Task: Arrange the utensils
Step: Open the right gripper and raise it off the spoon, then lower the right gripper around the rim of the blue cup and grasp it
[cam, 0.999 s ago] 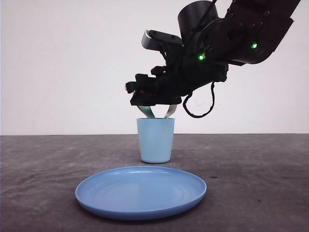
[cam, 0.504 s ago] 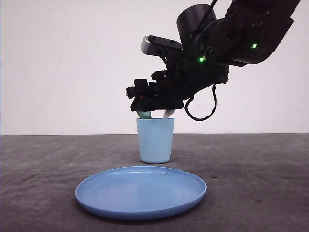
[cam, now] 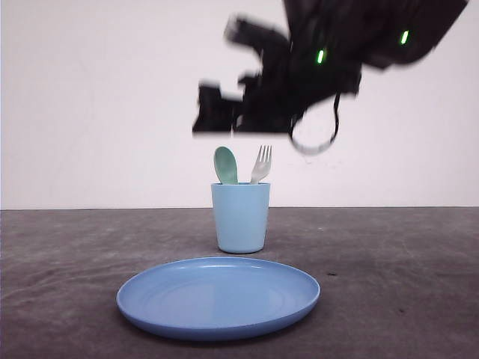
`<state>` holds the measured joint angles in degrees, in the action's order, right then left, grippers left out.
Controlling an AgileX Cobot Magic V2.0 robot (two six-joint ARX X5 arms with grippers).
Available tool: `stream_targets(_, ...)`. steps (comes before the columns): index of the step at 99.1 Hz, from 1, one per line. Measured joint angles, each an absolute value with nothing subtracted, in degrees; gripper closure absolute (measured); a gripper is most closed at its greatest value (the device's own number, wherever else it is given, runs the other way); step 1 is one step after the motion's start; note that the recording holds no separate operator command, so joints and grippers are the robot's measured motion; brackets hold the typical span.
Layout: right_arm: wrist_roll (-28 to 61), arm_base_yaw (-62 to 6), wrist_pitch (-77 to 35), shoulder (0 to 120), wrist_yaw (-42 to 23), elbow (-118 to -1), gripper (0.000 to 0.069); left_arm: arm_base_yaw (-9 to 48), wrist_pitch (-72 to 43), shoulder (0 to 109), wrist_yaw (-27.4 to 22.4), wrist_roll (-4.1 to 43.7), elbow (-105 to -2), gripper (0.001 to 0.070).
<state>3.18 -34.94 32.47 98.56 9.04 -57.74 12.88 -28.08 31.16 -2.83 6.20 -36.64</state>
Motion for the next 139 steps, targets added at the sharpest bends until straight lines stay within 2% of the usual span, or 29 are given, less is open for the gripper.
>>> stream_targets(15,3.2,-34.9,22.2,89.9,9.0,-57.7,0.0198,12.9,-28.1,31.2,-2.9,6.2,-36.6,0.0474)
stream_targets(49,1.7,-33.1,-9.6,72.8,6.7,-57.7,0.0192,12.9,-28.1,31.2,-2.8,6.2,-36.6,0.0474)
stream_targets(54,1.4,-32.7,-13.3,72.4,6.5,-57.7,0.0154,12.9,-28.1,31.2,-2.8,6.2,-36.6,0.0474)
stream_targets(63,0.7,-32.1,-17.7,72.8,5.8,-57.6,0.0022,12.9,-28.1,31.2,-2.8,6.2,-36.6,0.0474)
stream_targets(77,-1.3,-32.0,-16.5,72.8,5.8,-54.4,0.0010,12.9,-28.1,31.2,-2.9,6.2,-36.6,0.0474)
stream_targets(105,-4.3,-32.1,-5.6,74.2,6.0,-43.7,0.0010,12.9,-29.2,31.2,-2.9,6.2,-36.6,0.0474)
stream_targets(115,-4.6,-32.1,-2.7,77.4,6.4,-43.5,0.0010,12.9,-29.4,31.2,-2.9,6.2,-36.6,0.0474)
stream_targets(139,-5.0,-32.1,10.8,88.2,11.9,-43.5,0.0010,12.9,-29.4,31.2,-2.9,6.2,-36.6,0.0474)
